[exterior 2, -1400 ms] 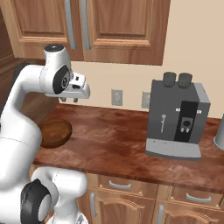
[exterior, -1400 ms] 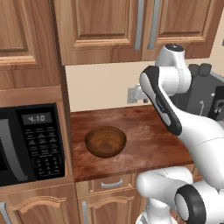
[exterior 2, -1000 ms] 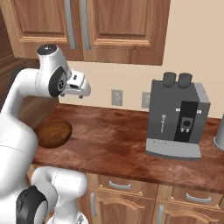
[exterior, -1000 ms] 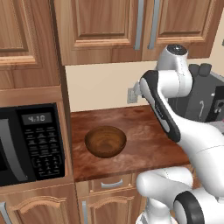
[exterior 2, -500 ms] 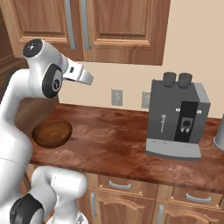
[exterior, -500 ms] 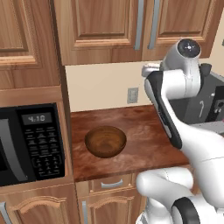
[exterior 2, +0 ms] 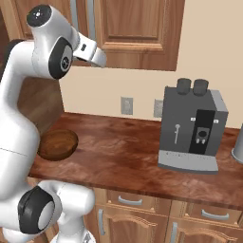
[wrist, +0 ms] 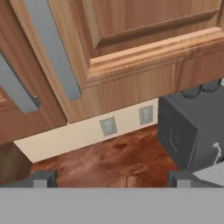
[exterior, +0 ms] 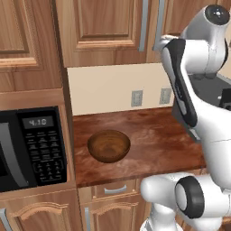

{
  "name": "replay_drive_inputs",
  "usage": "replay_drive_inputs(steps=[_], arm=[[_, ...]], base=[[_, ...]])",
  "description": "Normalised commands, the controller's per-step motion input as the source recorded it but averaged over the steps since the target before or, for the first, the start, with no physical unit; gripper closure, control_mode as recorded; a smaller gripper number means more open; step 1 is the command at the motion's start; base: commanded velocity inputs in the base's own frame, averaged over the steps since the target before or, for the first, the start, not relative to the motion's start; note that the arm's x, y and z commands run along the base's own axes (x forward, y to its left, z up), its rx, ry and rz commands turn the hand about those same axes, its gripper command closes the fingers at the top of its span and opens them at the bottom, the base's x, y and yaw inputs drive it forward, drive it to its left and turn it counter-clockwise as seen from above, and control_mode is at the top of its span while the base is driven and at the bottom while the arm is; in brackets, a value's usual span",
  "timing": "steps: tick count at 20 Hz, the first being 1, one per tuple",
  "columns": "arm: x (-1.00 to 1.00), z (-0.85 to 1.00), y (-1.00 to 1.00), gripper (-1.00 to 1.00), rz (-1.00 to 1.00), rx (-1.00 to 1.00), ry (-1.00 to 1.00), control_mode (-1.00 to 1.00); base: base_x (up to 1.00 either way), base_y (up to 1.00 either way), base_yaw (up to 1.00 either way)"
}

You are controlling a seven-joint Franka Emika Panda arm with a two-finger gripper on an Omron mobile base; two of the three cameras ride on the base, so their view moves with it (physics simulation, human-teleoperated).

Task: Open the cabinet and setup a tea strainer by placing it in the bowl upright.

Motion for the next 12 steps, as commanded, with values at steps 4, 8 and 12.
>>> replay_drive_inputs(steps=[4, 8, 12], arm=[[0.25, 0.67, 0.0, -1.0, 0.13, 0.04, -0.01, -1.0], [0.47, 0.17, 0.0, -1.0, 0.07, -0.01, 0.02, -1.0], [0.21, 0.0, 0.01, -1.0, 0.0, -0.03, 0.0, -1.0]], base=[[0.0, 0.0, 0.0], [0.0, 0.0, 0.0], [0.0, 0.0, 0.0]])
